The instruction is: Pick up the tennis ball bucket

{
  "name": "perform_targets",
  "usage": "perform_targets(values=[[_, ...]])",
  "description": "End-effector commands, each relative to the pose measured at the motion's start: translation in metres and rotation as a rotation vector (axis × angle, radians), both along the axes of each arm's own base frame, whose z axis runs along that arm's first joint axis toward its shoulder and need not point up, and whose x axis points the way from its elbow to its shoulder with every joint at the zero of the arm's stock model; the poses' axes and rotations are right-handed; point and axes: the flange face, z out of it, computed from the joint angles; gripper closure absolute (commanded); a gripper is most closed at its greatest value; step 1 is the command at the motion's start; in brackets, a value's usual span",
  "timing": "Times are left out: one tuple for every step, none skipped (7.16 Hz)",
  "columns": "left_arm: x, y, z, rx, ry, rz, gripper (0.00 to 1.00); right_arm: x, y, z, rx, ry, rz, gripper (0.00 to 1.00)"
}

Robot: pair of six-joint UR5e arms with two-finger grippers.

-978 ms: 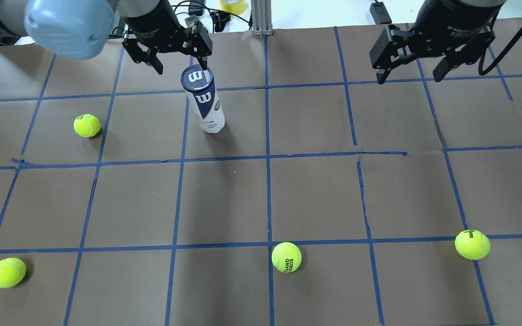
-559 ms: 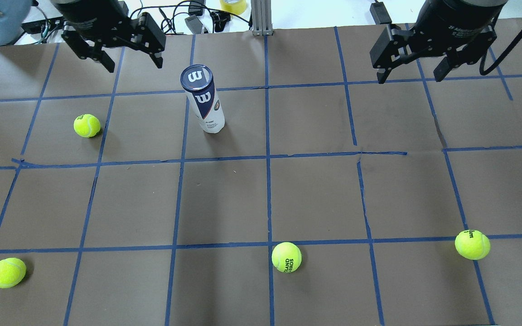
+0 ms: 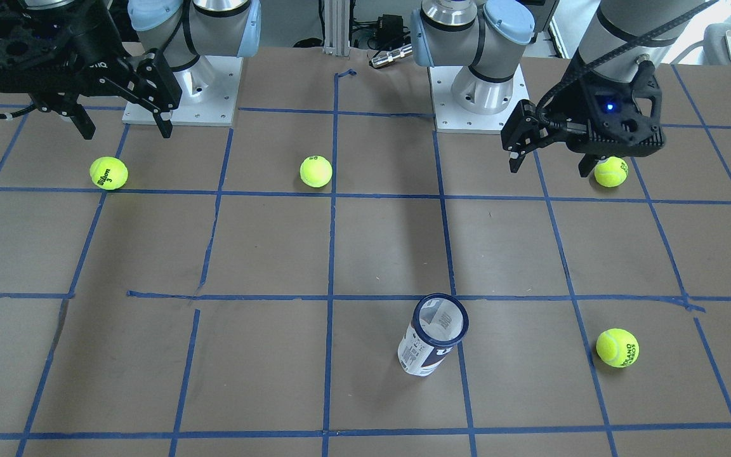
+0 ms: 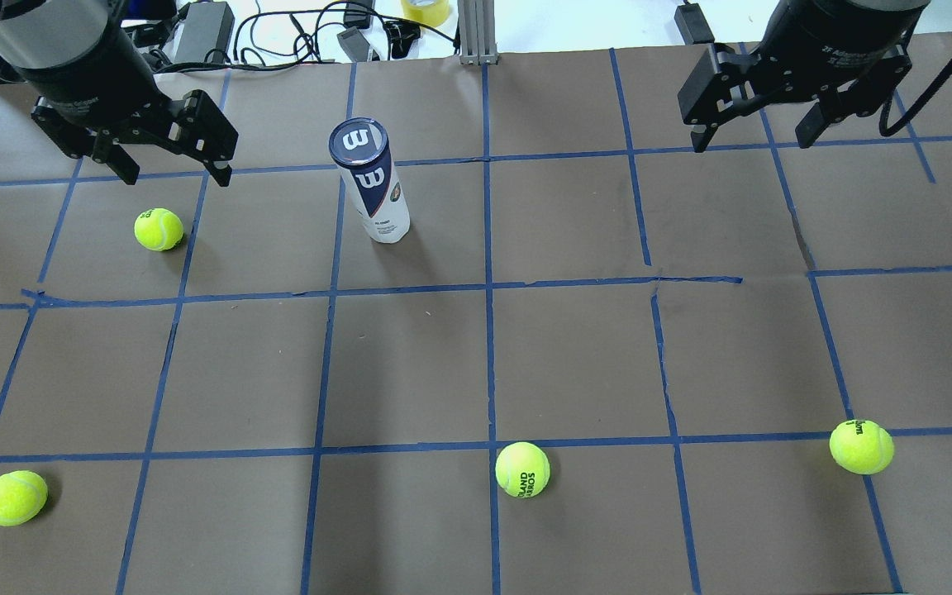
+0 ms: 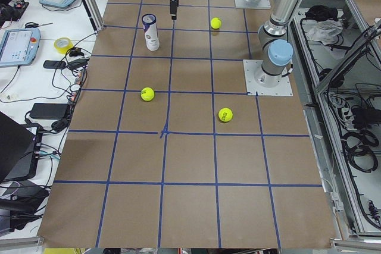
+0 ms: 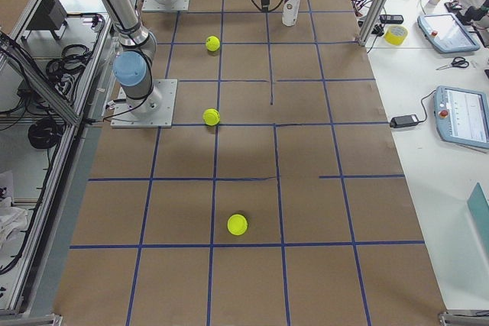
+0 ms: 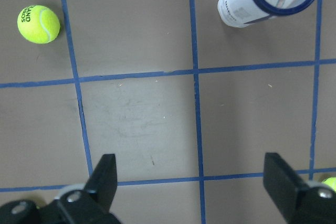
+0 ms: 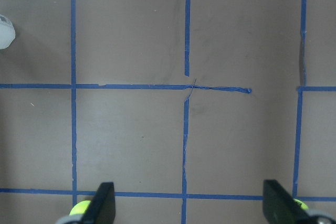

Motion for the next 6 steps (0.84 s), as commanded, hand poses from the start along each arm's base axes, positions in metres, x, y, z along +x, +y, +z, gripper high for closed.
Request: perform_targets(values=[[0.0043, 0.0141, 0.0038, 0.031, -0.007, 0.008, 0.00, 0.0000, -0.0003, -0.0006, 0.002, 0.000, 0.000, 0.00], [0.0045, 0.0153, 0.0043, 0.031, -0.002, 0.011, 0.00, 0.0000, -0.0003, -0.0006, 0.002, 0.000, 0.000, 0.00], [0.0019, 0.0150, 0.0030, 0.031, 0.010, 0.026, 0.00, 0.0000, -0.0003, -0.0006, 0.002, 0.000, 0.000, 0.00], [-0.0002, 0.0144, 0.0025, 0.029, 0.016, 0.033, 0.00, 0.0002, -0.0003, -0.0006, 0.002, -0.002, 0.000, 0.00], [-0.0027, 0.0165, -0.0011, 0.035, 0.018, 0.039, 0.00, 0.0001, -0.0008, -0.0015, 0.005, -0.002, 0.000, 0.00], [-0.0027, 0.0179, -0.0025, 0.036, 0.017, 0.039, 0.00, 0.0001, -0.0008, -0.0015, 0.005, -0.002, 0.000, 0.00]])
